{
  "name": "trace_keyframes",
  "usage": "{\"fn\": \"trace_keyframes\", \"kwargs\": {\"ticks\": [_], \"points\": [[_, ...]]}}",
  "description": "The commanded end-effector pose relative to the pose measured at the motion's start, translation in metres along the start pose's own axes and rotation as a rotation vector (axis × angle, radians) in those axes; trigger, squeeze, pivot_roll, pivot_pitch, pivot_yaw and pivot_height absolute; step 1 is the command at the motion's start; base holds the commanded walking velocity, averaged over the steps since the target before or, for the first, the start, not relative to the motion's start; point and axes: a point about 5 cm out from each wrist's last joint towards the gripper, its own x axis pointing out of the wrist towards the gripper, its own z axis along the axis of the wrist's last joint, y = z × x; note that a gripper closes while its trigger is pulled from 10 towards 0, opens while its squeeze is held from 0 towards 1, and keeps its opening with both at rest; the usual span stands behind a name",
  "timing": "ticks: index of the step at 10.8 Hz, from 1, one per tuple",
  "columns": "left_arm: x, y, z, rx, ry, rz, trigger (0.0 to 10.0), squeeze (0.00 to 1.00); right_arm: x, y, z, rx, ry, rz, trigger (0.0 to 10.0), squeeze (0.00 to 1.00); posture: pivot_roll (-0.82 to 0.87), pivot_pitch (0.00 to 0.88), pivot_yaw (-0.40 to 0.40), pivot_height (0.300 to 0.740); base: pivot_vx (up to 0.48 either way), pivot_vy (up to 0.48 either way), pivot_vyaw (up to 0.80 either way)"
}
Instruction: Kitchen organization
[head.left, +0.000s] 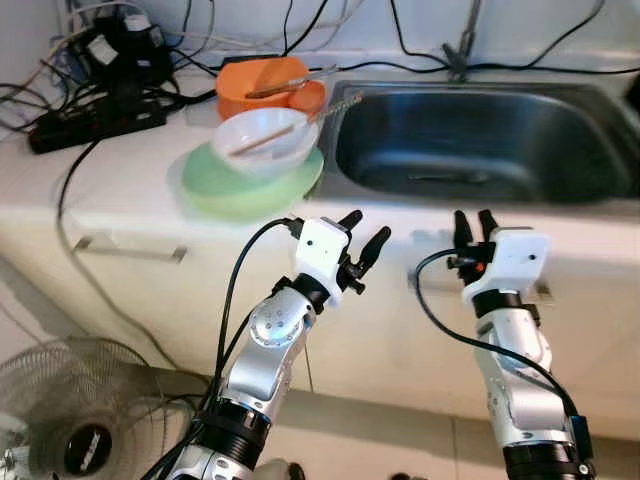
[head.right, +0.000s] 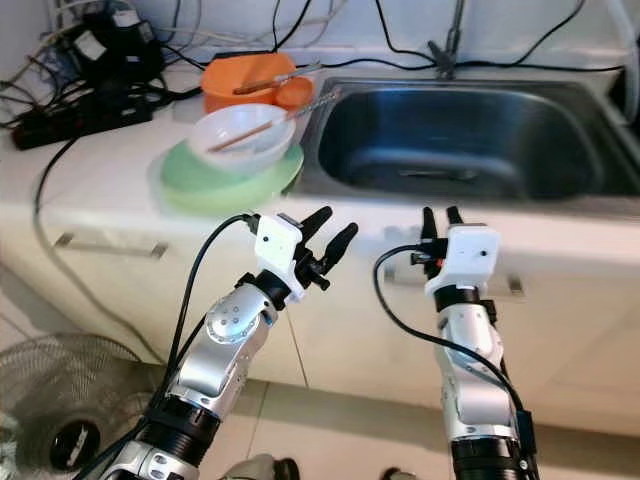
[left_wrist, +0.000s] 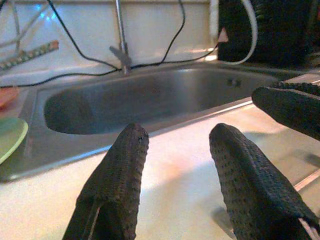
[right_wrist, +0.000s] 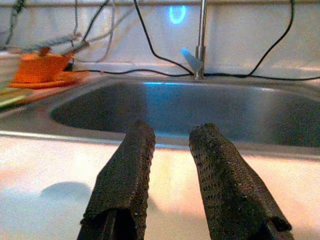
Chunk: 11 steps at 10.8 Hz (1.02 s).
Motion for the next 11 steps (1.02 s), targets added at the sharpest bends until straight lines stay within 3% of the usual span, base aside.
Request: {"fn": "trace_keyframes", "kwargs": {"ticks": [1, 5, 7, 8, 10, 11], "points": [[-0.001, 0.000, 0.002, 0.004, -0.014, 0.010, 10.0, 0.00, -0.001, 0.000, -0.002, -0.002, 0.008, 0.004, 10.0, 0.00, -0.01, 0.019, 0.088, 0.740, 0.000, 0.000, 0.00], [-0.006, 0.006, 0.000, -0.001, -0.006, 0.063, 10.0, 0.00, 0.001, 0.003, -0.004, 0.003, 0.013, 0.017, 10.0, 0.00, 0.02, 0.022, 0.074, 0.740, 0.000, 0.000, 0.00], [-0.015, 0.012, -0.013, -0.016, 0.044, 0.106, 10.0, 0.00, 0.001, 0.006, -0.010, 0.006, 0.031, 0.029, 10.0, 0.00, 0.02, 0.016, 0.070, 0.740, 0.000, 0.000, 0.00], [-0.031, 0.024, -0.040, -0.034, 0.145, 0.182, 10.0, 0.00, -0.002, 0.005, -0.023, 0.002, 0.078, 0.027, 10.0, 0.00, 0.02, 0.012, 0.067, 0.740, 0.000, 0.000, 0.00], [-0.054, 0.036, -0.073, -0.068, 0.296, 0.269, 10.0, 0.00, -0.013, 0.001, -0.049, 0.005, 0.183, 0.026, 10.0, 0.00, 0.02, 0.013, 0.070, 0.740, 0.000, 0.000, 0.00], [-0.081, 0.046, -0.102, -0.084, 0.448, 0.360, 10.0, 0.00, -0.029, -0.003, -0.082, 0.009, 0.328, 0.034, 10.0, 0.00, 0.02, 0.009, 0.075, 0.740, 0.000, 0.000, 0.00]]}}
